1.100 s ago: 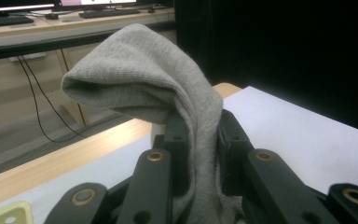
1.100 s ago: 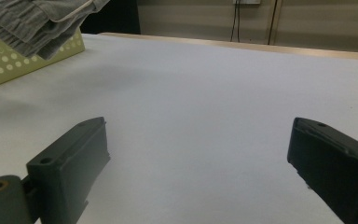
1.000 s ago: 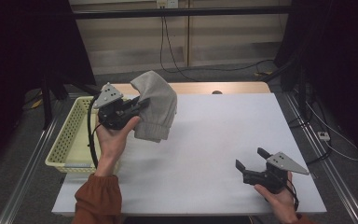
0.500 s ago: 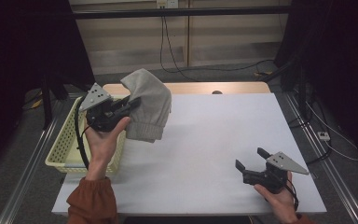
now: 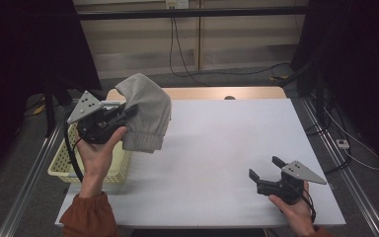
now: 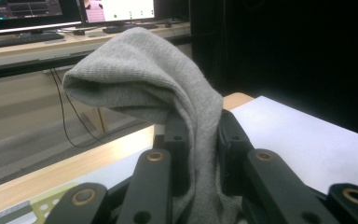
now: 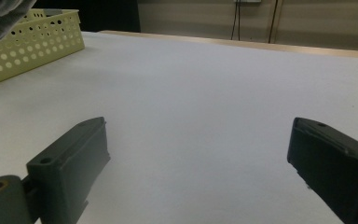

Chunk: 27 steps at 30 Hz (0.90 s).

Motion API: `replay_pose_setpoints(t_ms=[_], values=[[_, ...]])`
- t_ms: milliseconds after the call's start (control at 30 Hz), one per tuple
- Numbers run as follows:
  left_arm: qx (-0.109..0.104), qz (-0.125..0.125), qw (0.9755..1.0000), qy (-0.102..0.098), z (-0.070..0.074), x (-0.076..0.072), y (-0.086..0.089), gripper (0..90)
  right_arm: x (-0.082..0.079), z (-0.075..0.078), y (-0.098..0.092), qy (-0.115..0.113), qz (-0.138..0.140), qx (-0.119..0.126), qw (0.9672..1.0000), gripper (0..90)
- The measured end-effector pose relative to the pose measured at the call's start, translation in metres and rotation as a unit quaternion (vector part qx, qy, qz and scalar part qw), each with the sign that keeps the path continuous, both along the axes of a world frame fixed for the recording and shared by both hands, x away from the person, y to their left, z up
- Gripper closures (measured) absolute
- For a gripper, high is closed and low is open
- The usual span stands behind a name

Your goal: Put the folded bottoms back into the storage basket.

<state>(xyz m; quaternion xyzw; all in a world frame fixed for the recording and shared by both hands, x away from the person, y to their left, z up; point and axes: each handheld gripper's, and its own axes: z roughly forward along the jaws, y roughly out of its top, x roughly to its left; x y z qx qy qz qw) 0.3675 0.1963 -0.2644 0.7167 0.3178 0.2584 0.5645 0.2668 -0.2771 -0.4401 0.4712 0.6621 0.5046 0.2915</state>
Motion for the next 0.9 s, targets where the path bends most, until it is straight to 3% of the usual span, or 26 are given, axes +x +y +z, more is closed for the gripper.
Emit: replay_pose_setpoints(t_ms=[900], values=[[-0.012, 0.032, 0.9994, -0.008, 0.010, -0.023, 0.057, 77.5, -0.001, 0.001, 0.001, -0.003, 0.004, -0.003, 1.0000, 4.7]])
